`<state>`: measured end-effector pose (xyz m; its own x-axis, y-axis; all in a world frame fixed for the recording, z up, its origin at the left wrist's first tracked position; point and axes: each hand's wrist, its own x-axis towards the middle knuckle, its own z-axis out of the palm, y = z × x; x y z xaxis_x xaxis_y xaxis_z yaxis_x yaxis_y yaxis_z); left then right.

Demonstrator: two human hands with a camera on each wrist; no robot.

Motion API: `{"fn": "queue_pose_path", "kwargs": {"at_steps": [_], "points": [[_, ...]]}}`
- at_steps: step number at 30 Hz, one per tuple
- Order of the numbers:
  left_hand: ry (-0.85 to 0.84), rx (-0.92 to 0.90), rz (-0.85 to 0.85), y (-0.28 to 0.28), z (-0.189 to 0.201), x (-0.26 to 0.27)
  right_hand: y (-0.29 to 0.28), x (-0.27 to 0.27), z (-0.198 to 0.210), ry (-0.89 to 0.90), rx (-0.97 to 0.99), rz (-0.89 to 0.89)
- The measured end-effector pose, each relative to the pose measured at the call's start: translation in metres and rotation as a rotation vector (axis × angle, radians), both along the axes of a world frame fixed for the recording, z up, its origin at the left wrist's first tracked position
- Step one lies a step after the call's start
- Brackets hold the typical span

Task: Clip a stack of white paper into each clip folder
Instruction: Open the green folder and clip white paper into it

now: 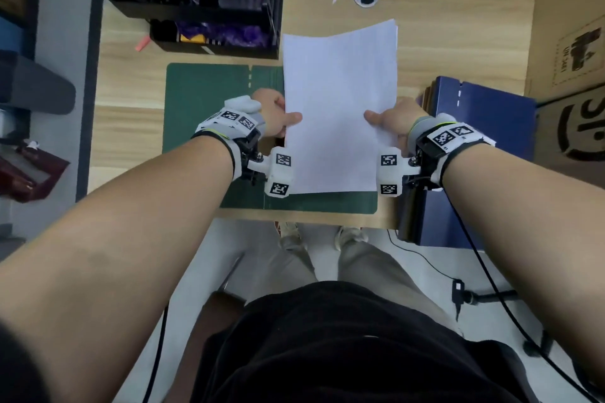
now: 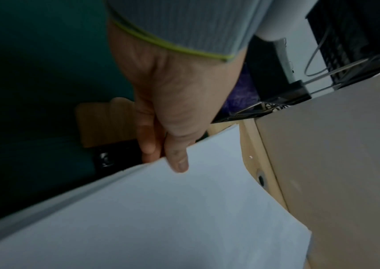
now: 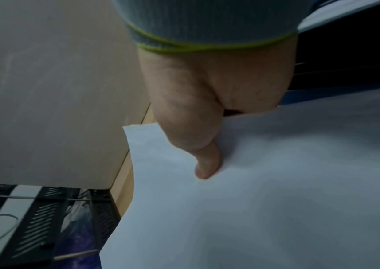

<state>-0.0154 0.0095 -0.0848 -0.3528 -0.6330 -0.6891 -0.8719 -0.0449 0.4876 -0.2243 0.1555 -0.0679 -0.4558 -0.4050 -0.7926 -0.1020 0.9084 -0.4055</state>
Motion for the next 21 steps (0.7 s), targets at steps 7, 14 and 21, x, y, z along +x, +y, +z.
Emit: {"fn": "queue_pose_path", "kwargs": {"at_steps": [7,14,21], "points": [[-0.061,0.031,0.123,0.013,-0.037,0.025,0.022,0.017,-0.035,0.021,0.016,-0.018],[-0.297,-0.111,-0.142,0.011,-0.048,0.019,0.023,0.022,-0.05,0.017,0.044,-0.067],[-0.375,-0.175,-0.237,0.011,-0.052,0.01,0.018,0.027,-0.054,-0.039,0.099,-0.136]]}}
